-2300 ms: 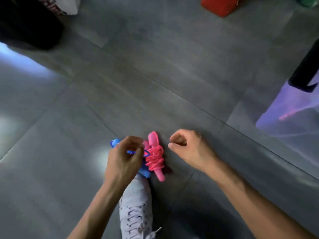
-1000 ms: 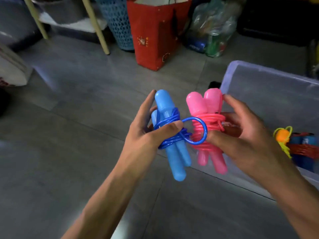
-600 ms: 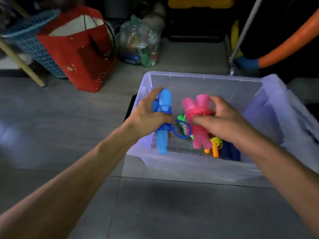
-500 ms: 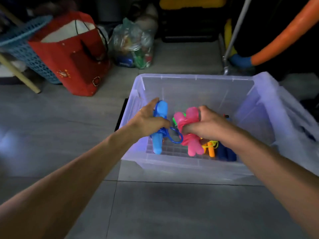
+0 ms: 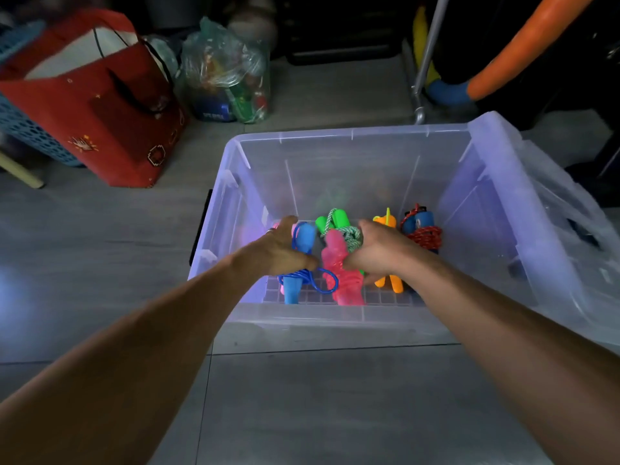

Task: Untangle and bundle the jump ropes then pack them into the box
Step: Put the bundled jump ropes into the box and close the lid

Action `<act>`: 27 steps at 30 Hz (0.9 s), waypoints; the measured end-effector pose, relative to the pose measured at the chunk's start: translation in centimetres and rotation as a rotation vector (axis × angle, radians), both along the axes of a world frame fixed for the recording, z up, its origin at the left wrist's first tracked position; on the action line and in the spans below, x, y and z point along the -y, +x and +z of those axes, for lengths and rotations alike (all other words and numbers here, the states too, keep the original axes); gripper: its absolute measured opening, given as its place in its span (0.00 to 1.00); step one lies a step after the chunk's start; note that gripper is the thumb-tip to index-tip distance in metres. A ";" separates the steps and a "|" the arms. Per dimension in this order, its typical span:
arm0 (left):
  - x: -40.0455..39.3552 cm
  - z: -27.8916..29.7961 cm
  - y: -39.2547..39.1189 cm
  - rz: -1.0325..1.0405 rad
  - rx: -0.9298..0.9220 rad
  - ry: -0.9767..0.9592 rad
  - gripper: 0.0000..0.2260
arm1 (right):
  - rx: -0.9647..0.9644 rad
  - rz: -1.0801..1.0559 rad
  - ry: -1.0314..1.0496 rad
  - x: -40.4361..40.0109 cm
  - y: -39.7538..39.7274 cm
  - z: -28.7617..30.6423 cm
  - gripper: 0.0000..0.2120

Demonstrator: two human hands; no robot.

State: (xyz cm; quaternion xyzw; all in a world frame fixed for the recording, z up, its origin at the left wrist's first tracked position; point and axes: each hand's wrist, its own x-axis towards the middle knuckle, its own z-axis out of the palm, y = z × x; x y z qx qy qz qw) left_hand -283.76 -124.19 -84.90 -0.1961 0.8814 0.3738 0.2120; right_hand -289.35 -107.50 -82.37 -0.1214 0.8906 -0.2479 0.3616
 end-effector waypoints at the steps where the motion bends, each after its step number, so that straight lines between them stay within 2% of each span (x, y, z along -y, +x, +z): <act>1: 0.2 -0.1 0.1 -0.025 0.022 0.002 0.33 | -0.008 -0.002 -0.008 0.1 0.0 0.0 0.22; 4: 0.1 0.3 0.5 -0.074 0.085 -0.089 0.20 | -0.090 0.019 0.020 -0.1 0.0 0.0 0.19; 6: -0.1 1.0 0.5 0.007 0.009 -0.174 0.17 | -0.212 -0.002 -0.022 -0.8 0.1 0.4 0.17; 8: -1.0 2.0 1.1 0.100 -0.136 -0.108 0.10 | -0.270 -0.102 -0.176 -2.1 0.6 1.5 0.13; 11: -3.0 3.6 3.0 0.127 -0.330 0.042 0.09 | -0.322 -0.213 -0.382 -4.7 2.4 3.7 0.09; 13: -5.0 4.9 4.5 0.091 -0.444 0.069 0.09 | -0.354 -0.247 -0.451 -6.6 3.9 5.2 0.08; 17: -9.1 6.1 6.8 -0.033 -0.468 0.023 0.05 | -0.503 -0.270 -0.513 -10.9 6.5 7.5 0.06; 19: -11.2 6.6 7.5 -0.117 -0.392 -0.092 0.09 | -0.580 -0.270 -0.488 -13.3 7.5 8.1 0.06; 21: -12.9 7.3 8.2 -0.154 -0.319 -0.296 0.12 | -0.736 -0.260 -0.417 -15.8 8.3 8.2 0.07; 23: -14.0 8.4 8.9 -0.136 -0.273 -0.356 0.13 | -0.869 -0.246 -0.272 -17.9 9.0 7.5 0.14; 25: -14.7 8.7 9.5 -0.139 -0.242 -0.364 0.14 | -0.860 -0.233 -0.072 -19.2 10.0 6.8 0.23; 27: -15.1 8.8 9.9 -0.143 -0.195 -0.356 0.16 | -0.767 -0.206 0.120 -19.6 11.1 6.3 0.28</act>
